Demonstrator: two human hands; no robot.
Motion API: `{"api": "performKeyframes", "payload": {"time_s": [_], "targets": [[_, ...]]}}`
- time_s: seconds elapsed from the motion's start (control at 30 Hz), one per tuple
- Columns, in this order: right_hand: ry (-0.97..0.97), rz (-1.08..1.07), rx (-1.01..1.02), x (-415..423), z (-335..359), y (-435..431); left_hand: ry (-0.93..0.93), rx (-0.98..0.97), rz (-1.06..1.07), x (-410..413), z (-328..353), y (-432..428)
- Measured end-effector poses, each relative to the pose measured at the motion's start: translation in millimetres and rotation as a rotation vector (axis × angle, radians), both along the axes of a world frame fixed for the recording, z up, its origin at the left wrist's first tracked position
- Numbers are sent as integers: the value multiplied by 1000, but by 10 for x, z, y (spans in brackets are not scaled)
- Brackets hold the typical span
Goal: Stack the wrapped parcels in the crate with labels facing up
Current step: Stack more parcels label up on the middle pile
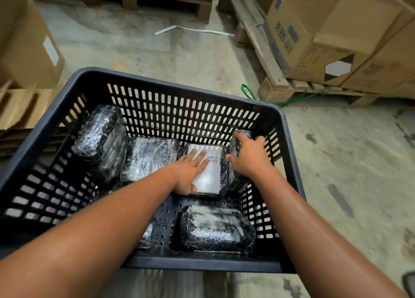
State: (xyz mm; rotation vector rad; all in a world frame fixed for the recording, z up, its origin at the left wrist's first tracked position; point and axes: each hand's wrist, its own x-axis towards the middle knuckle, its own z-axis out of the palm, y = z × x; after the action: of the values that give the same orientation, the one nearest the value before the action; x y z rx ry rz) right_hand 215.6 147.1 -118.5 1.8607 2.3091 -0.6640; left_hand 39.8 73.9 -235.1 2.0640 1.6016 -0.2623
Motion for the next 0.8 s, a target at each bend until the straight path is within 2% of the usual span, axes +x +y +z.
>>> {"api": "performKeyframes", "payload": {"time_s": [0.17,0.3,0.43,0.5,0.57,0.67,0.73,0.8], "targets": [[66,34,14,17,15,3,-70,0,45,8,37,6],[62,33,63,34,182,29,-331,22,183,-11,262,10],[146,-2,100,77,532,112,-534,163,245,-25,617,-64],[236,-35,96,101,749,183,-634,226,232,46,796,-145],[437,-128,-6,97,908,222,-703,273,215,157,913,-212],[736,-262,-202,52,988,188,-677,426,240,226,999,-242],[807,-284,-245,22,975,162,-686,535,256,174,1028,-243],[865,-310,-285,-8,947,152,-808,520,322,95,1067,-260]]}}
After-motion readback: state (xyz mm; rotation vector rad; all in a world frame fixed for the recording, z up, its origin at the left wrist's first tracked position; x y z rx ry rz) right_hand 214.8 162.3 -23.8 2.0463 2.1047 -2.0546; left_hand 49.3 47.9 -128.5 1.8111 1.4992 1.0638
